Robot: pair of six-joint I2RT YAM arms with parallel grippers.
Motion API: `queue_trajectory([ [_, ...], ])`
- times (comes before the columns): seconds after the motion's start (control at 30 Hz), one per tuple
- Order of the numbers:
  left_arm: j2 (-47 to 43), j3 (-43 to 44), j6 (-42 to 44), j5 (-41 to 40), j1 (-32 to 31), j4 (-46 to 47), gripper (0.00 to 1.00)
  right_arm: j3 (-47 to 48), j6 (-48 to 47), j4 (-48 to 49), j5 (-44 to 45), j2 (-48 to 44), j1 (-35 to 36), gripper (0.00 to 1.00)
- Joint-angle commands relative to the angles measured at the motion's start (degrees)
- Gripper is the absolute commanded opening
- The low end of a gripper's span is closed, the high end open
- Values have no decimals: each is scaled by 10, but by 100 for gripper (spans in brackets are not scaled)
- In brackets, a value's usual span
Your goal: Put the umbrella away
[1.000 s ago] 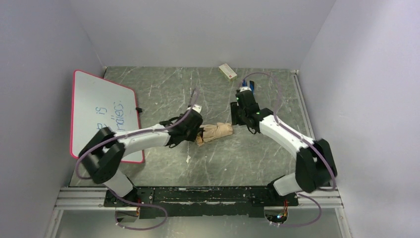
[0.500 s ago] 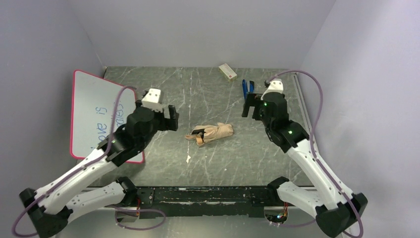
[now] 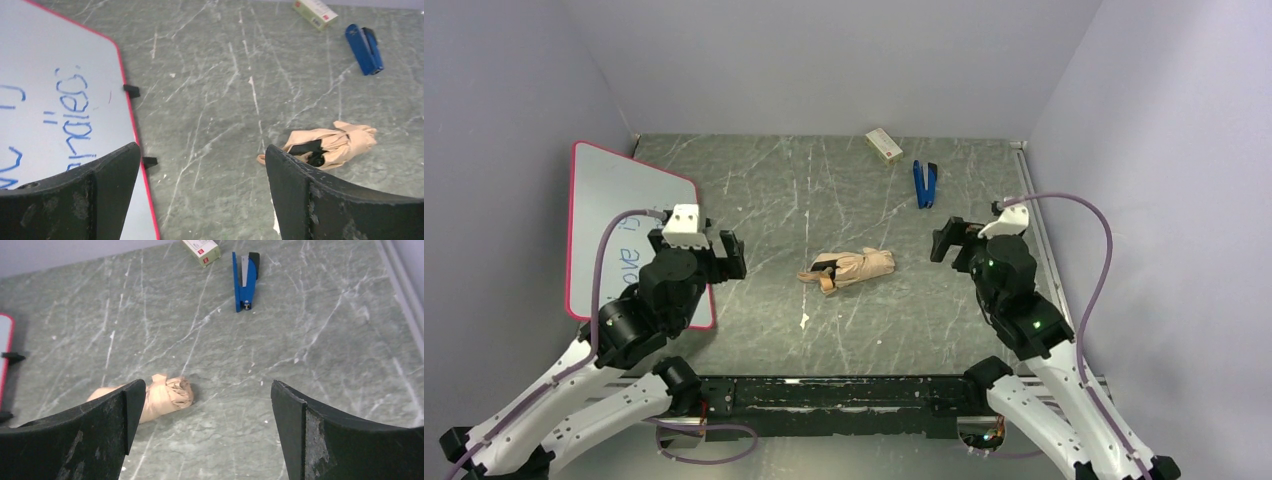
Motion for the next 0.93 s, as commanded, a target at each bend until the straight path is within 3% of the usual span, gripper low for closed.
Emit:
queue_trajectory([
  [0.0,-26,-35,-44,-55,5,-22,97,-47,81,60,10,-39,0,100],
  [0.27,-37,-36,-66,-98,4,-42,97,-39,83,46,72,-22,0,100],
  [0.9,-28,-33,-70,-91,4,-46,97,-39,54,54,79,-24,0,100],
])
